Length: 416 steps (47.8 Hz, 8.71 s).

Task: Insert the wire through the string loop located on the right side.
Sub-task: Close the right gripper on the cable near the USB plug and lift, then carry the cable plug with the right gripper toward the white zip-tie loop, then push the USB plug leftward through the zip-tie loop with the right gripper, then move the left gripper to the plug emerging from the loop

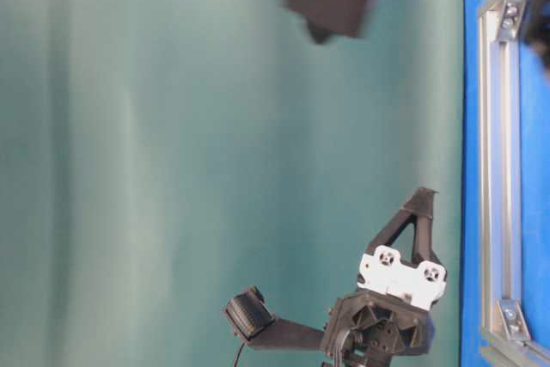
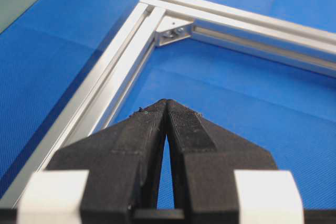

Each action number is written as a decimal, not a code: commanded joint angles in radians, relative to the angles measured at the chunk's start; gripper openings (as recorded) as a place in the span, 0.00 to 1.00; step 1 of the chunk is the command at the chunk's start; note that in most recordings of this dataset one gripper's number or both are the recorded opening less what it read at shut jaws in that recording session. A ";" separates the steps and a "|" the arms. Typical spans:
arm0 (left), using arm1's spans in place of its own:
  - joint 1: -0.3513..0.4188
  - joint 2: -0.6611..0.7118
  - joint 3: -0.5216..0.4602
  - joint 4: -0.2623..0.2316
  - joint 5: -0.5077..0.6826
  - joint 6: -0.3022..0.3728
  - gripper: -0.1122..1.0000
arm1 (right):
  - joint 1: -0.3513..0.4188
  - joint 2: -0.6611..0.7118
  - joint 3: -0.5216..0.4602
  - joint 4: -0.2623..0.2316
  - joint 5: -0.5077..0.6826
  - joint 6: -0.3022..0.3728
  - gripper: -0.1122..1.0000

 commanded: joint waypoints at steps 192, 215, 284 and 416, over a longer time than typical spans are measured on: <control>-0.003 -0.031 -0.011 0.003 -0.003 -0.014 0.10 | -0.132 -0.776 0.634 0.077 0.252 -0.040 0.07; -0.005 -0.031 -0.012 0.003 -0.003 -0.014 0.10 | -0.132 -0.775 0.635 0.077 0.252 -0.040 0.07; -0.005 -0.031 -0.011 0.003 -0.003 -0.014 0.10 | -0.132 -0.776 0.634 0.077 0.245 -0.040 0.07; -0.499 -0.009 -0.057 0.005 0.046 -0.163 0.10 | -0.137 -0.495 0.497 0.081 0.037 -0.038 0.07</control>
